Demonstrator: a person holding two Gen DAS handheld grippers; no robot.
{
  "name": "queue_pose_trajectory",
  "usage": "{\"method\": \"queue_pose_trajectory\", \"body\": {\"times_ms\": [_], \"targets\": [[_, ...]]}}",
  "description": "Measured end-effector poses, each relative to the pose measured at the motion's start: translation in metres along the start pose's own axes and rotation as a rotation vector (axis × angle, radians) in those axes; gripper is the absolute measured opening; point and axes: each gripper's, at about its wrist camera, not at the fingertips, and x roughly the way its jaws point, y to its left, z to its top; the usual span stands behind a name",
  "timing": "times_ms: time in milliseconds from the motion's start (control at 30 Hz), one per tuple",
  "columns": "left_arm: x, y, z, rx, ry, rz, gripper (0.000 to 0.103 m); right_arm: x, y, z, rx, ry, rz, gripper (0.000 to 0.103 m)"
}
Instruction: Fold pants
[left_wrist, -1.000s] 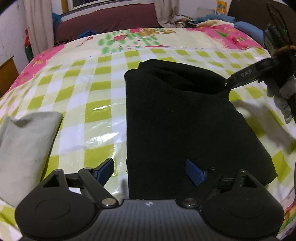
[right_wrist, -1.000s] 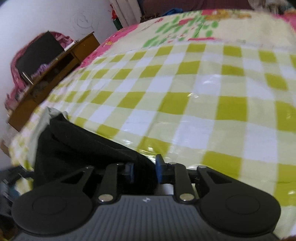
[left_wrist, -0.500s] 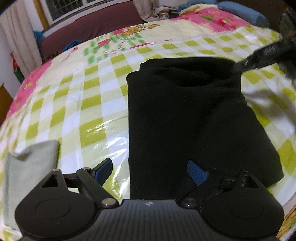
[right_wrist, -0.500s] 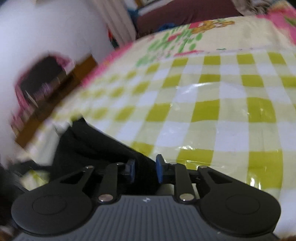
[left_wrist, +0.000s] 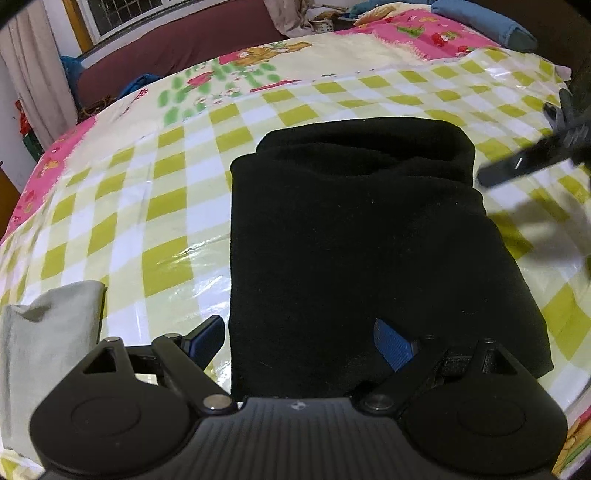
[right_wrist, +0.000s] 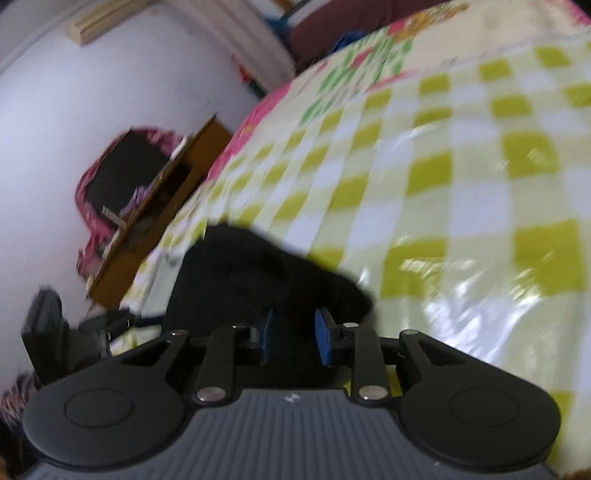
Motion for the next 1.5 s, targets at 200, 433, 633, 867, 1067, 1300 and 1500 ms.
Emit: {"method": "queue_pose_trajectory", "body": {"times_ms": [200,433,633,867,1067,1300,1500], "targets": [[-0.035,-0.028,0.026,0.145,-0.140,-0.046,0.100,0.019,-0.020,0.014,0.122,0.008,0.027,0.006],[-0.038,-0.072,0.068,0.435,-0.246,-0.139,0.100,0.009,-0.014,0.017,0.091,0.005,0.056,0.006],[0.037,-0.103,0.080,0.608,-0.073,-0.271,0.091,0.000,-0.007,0.030,-0.018,0.028,0.004,0.005],[0.044,-0.097,0.080,0.615,-0.011,-0.363,0.076,0.016,-0.011,0.045,-0.178,0.071,-0.142,0.005],[0.048,-0.087,0.084,0.518,-0.020,-0.364,0.081,0.011,-0.023,0.056,-0.146,0.028,-0.136,0.008],[0.034,-0.057,0.086,0.363,-0.068,-0.284,0.081,-0.034,-0.009,0.035,-0.150,-0.054,-0.071,0.013],[0.027,-0.037,0.076,0.279,-0.104,-0.181,0.082,0.019,0.015,0.018,-0.272,0.030,-0.125,0.050]]}}
